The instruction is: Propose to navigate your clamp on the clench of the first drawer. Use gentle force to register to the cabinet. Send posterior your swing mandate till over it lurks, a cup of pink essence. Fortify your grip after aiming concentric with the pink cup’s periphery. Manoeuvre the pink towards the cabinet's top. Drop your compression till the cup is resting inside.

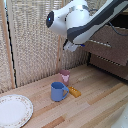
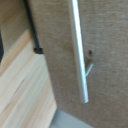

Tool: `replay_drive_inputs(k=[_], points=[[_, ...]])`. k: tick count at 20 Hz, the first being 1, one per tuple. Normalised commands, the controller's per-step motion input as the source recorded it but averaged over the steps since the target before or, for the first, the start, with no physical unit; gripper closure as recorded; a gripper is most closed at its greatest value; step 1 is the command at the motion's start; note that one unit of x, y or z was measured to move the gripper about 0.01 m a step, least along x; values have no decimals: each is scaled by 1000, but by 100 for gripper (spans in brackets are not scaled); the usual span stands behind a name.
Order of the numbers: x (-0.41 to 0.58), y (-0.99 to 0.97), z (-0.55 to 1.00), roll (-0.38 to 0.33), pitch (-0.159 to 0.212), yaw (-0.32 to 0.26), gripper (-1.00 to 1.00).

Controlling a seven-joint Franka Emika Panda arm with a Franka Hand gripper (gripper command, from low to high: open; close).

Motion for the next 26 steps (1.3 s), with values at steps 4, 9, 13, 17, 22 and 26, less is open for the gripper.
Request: replay_drive_inputs(k=[4,9,13,17,22,26], points=[[168,223,14,373,0,-91,-100],[209,169,0,375,0,-119,-100],[299,21,0,374,0,-141,-100],[337,-26,64,340,1,-137,-100],[363,-229,279,281,12,-103,-100],[256,-374,341,264,78,-82,-100]])
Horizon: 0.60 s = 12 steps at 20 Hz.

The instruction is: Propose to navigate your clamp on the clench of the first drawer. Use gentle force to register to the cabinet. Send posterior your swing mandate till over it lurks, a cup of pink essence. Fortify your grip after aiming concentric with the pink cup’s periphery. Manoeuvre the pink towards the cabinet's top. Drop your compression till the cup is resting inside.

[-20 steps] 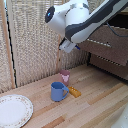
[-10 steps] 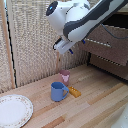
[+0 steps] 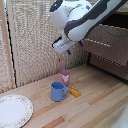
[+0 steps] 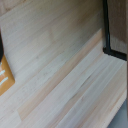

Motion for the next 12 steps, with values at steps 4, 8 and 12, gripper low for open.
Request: replay_drive_inputs(k=[4,8,12], points=[[285,-278,76,267,150,-115,-100],[397,-121,-25,259,178,-157,-100],[411,-81,-179,260,82,-143,-100]])
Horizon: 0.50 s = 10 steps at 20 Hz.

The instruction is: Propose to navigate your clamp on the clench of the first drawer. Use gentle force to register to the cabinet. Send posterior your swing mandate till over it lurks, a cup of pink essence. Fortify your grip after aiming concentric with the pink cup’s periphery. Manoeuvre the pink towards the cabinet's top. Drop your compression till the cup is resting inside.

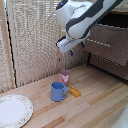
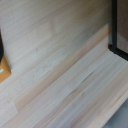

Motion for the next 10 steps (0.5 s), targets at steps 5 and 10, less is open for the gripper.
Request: replay_drive_inputs(k=[5,10], points=[[380,-26,-309,242,-1,-190,-100],[251,-2,-434,214,-12,-268,-100]])
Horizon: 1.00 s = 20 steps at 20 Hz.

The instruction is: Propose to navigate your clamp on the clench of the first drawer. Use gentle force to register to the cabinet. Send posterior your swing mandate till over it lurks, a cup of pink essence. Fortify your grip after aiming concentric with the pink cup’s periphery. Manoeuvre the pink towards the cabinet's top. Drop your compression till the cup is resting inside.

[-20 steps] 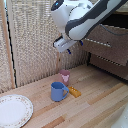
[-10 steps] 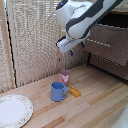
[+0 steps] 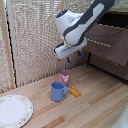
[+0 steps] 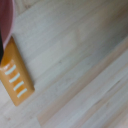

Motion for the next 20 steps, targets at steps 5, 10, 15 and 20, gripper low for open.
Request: replay_drive_inputs(k=[5,10,15,20], points=[[55,1,-386,188,25,-262,-100],[63,-74,-433,179,19,-176,-100],[215,-127,-459,185,-8,-98,-100],[93,-137,-295,123,-47,-108,-100]])
